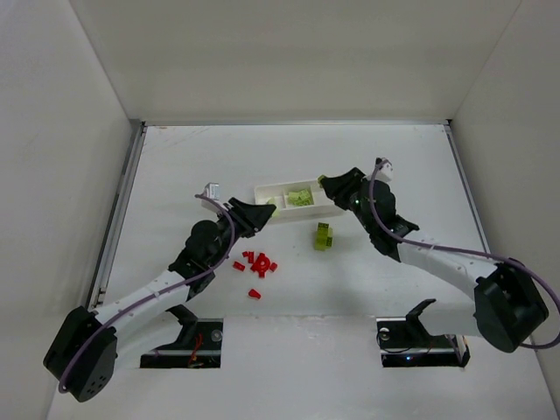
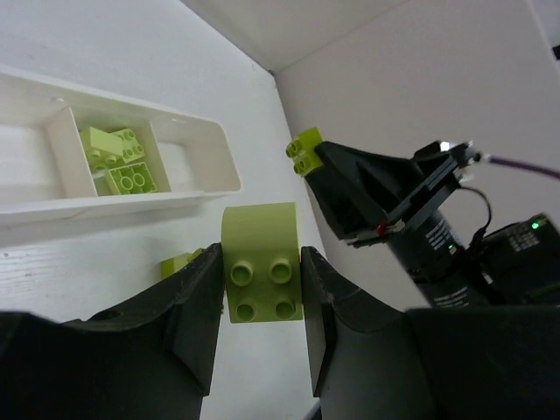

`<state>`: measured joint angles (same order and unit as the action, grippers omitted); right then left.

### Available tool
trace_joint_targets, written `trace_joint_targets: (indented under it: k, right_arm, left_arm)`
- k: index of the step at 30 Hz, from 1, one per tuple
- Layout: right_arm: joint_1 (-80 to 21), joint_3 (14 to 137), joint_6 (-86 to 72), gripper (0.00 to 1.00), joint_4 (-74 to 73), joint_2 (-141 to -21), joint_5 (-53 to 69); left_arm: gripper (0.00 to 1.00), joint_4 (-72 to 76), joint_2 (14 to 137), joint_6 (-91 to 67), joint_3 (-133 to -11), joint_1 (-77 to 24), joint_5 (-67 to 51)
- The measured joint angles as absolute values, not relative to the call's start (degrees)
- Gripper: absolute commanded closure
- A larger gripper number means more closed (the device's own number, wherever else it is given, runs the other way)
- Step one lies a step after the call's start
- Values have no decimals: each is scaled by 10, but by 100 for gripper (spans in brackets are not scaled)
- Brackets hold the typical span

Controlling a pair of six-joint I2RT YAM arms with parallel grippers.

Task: Sort the legos into containers by color

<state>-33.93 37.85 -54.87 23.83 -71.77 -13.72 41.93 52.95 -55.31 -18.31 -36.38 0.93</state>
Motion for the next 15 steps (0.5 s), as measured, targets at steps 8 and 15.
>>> trace_joint_targets:
  k: [8,15]
  right_arm:
    - [-343,450,-390,70,118,-812,-205]
    - [-333,500,-338,69,90,-895,-221]
  left_arm:
    - [83,358,531,-480,-201,-404,29]
    - [83,323,531,-455,-201,-414,51]
